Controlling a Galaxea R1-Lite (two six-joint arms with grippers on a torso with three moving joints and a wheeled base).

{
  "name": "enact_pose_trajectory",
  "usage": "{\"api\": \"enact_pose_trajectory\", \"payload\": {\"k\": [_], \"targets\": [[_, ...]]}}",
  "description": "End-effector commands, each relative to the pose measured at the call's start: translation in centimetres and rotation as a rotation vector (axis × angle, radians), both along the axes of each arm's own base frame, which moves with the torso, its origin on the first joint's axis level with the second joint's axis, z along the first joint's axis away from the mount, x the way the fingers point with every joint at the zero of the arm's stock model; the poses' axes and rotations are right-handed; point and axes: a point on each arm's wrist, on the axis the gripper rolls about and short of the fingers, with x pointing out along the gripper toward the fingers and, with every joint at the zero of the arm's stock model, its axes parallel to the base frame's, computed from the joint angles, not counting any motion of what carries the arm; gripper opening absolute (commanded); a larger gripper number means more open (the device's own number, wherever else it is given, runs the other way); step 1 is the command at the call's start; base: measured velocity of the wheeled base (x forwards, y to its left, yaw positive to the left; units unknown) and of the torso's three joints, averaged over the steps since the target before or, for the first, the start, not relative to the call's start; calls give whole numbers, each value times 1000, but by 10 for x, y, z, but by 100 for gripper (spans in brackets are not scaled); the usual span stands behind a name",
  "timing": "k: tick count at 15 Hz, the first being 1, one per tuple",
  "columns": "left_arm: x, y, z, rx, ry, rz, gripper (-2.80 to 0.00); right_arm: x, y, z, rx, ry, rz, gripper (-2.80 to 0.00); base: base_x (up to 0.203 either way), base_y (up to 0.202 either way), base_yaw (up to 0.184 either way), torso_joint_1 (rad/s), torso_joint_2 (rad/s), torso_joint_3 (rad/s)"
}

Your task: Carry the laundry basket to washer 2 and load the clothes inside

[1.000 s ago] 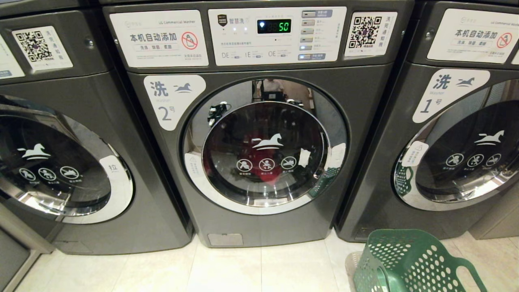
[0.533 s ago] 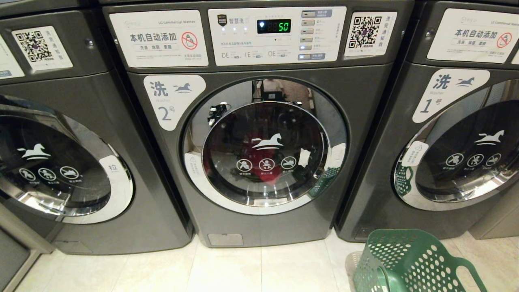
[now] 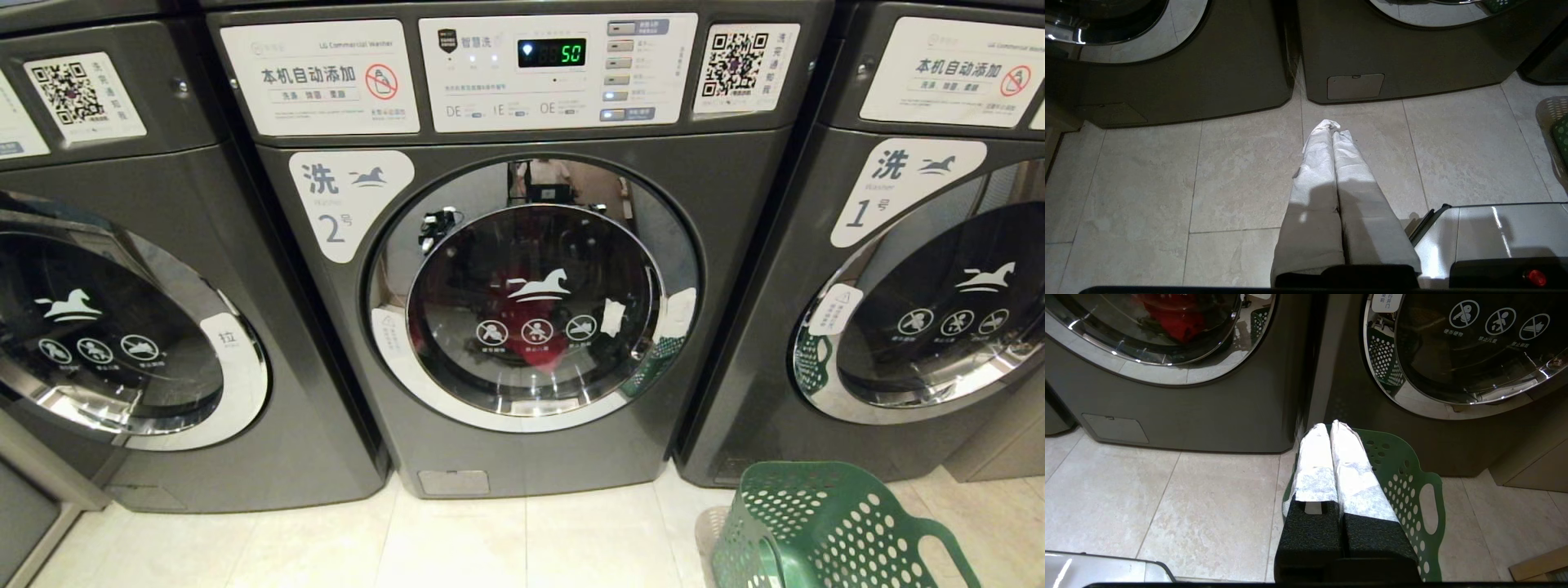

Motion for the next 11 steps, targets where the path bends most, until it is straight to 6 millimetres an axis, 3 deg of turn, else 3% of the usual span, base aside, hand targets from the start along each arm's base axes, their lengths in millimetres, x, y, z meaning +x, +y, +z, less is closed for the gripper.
{"api": "enact_pose_trajectory", "payload": {"k": [1,5,11], "targets": [[-4,0,0,1,-53,-12,-280,0,0,0,-2,2,1,-280,0,0,0,0,0,0],[-18,0,-4,-4,-262,-16,-280,0,0,-1,-5,4,-2,-280,0,0,0,0,0,0],[-16,1,-4,-40,-281,-2,-280,0,0,0,-3,-1,1,-280,0,0,0,0,0,0]]}}
